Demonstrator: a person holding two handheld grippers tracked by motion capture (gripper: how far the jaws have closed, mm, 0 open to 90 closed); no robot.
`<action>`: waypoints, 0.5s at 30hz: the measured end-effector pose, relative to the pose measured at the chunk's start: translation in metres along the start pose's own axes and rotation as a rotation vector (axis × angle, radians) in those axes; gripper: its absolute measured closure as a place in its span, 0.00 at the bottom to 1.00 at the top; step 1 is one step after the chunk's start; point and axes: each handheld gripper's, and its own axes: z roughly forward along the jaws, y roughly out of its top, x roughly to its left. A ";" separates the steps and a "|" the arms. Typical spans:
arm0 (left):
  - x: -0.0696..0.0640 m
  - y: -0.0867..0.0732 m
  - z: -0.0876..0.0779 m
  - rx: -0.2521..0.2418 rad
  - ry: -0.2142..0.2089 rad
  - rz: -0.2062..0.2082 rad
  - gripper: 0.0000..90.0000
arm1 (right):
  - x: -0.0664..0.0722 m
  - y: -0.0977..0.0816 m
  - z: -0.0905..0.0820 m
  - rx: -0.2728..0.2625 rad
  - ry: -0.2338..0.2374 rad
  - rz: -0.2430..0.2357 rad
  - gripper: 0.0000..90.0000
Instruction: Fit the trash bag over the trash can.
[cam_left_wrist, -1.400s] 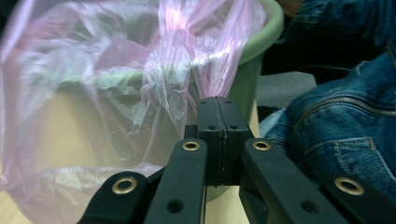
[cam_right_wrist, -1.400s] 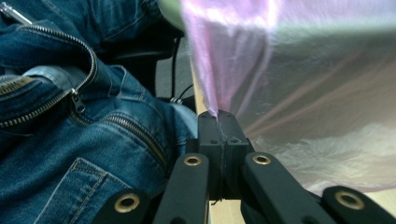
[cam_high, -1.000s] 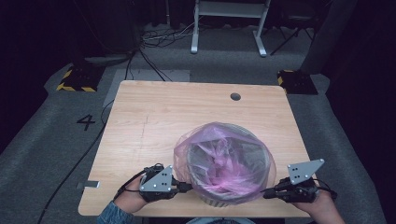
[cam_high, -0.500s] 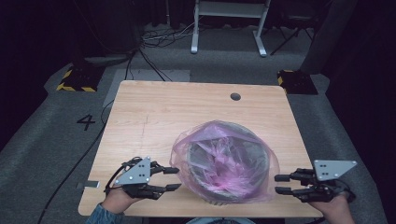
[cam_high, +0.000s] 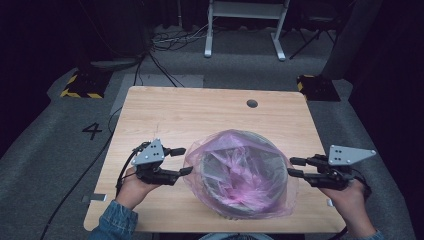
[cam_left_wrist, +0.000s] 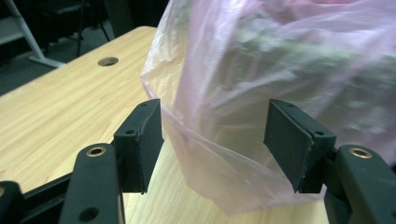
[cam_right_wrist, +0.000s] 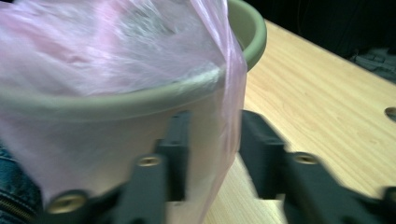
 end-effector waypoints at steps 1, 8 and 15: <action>0.002 0.001 0.002 0.001 -0.004 0.000 0.56 | -0.003 0.002 0.004 0.014 0.008 0.002 0.87; 0.002 0.009 0.011 0.005 0.056 0.014 0.97 | -0.018 0.015 0.016 0.027 0.012 0.053 1.00; 0.005 0.010 0.015 0.005 0.116 0.004 0.99 | -0.035 0.015 0.022 0.031 -0.036 0.089 1.00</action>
